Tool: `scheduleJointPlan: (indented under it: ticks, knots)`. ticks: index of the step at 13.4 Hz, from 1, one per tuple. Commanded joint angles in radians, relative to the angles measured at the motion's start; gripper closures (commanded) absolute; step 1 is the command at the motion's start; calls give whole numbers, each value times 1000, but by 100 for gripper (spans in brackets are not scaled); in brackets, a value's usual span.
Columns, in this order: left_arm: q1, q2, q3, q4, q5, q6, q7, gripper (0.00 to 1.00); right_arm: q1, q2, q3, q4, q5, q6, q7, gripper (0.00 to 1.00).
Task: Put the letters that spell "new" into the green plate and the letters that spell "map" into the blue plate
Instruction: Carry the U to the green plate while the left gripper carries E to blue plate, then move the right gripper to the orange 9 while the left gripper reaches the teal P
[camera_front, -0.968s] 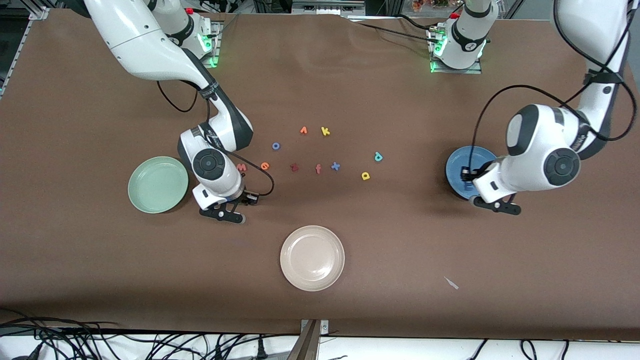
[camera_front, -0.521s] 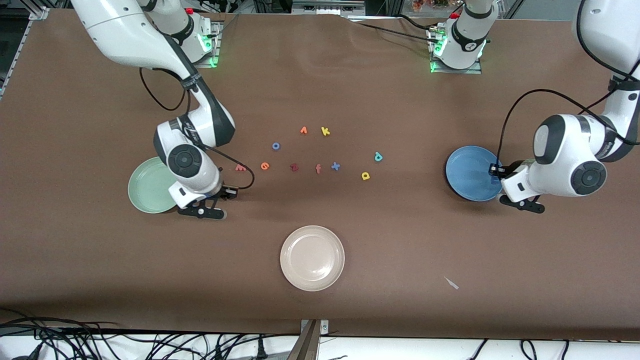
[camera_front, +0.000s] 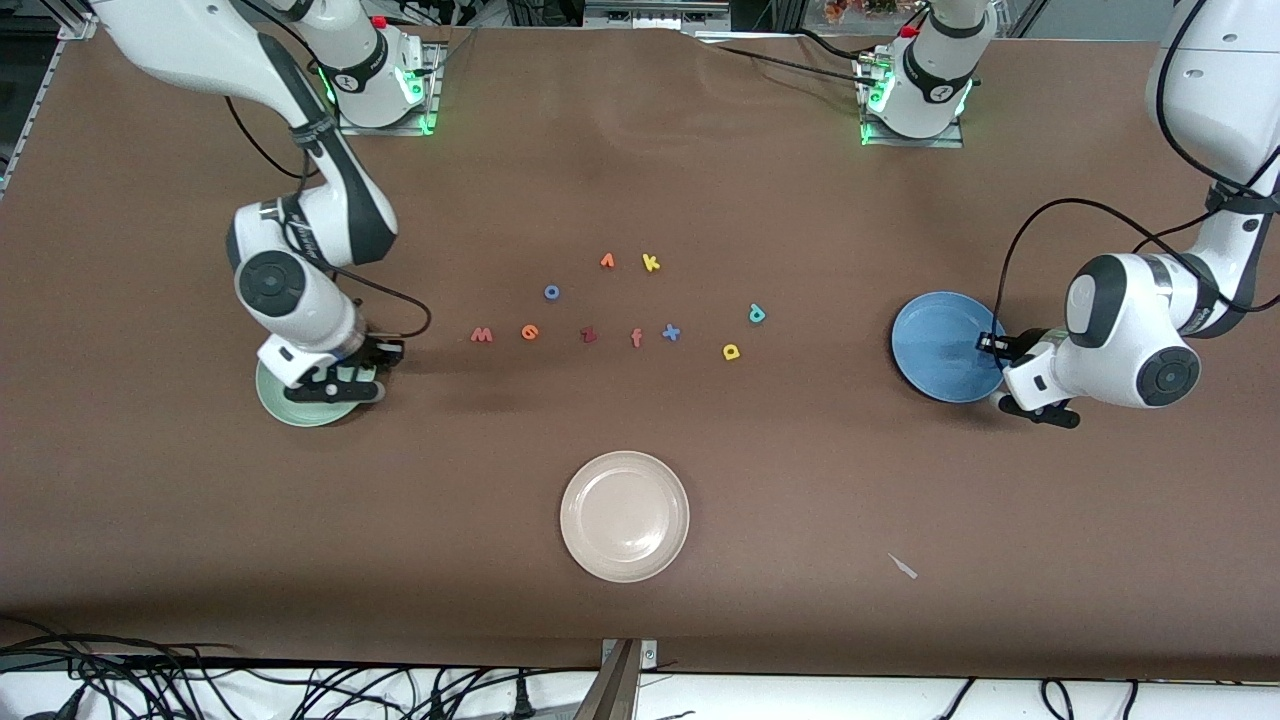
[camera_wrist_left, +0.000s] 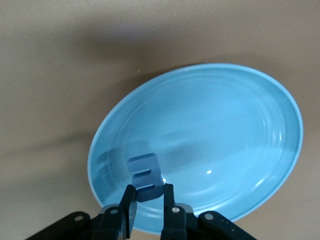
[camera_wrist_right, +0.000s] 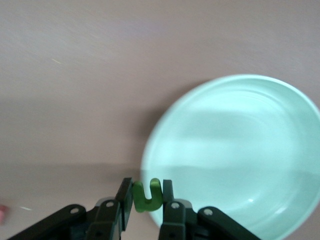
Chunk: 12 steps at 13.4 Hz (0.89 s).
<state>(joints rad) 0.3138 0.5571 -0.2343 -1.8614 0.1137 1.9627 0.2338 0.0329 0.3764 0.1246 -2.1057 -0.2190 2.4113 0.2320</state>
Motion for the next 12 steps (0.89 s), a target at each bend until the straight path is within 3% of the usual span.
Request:
scheduleJointPlan:
  ticks: [1, 2, 3, 6, 9, 12]
  knots:
    - [4, 4, -8, 14, 24, 5, 3, 1, -68, -54, 9, -111, 15, 95, -118, 72]
    - [4, -9, -14, 21, 23, -2, -4, 0, -76, -47, 7, -111, 15, 101, -121, 51]
    - [-8, -35, -16, 24, 11, -7, -11, 0, -76, -44, 6, -108, 36, 100, -109, 1]
    - [-15, -117, -136, 22, 6, -65, -195, 0, -67, -50, 21, -64, 212, 40, -102, 0]
    - [-15, -118, -290, 7, -11, -65, -416, 0, -59, -40, 114, -24, 217, 6, 109, 0]
    - [-19, -114, -396, -40, -68, -12, -539, 0, 22, -8, 130, 19, 217, 14, 306, 0]
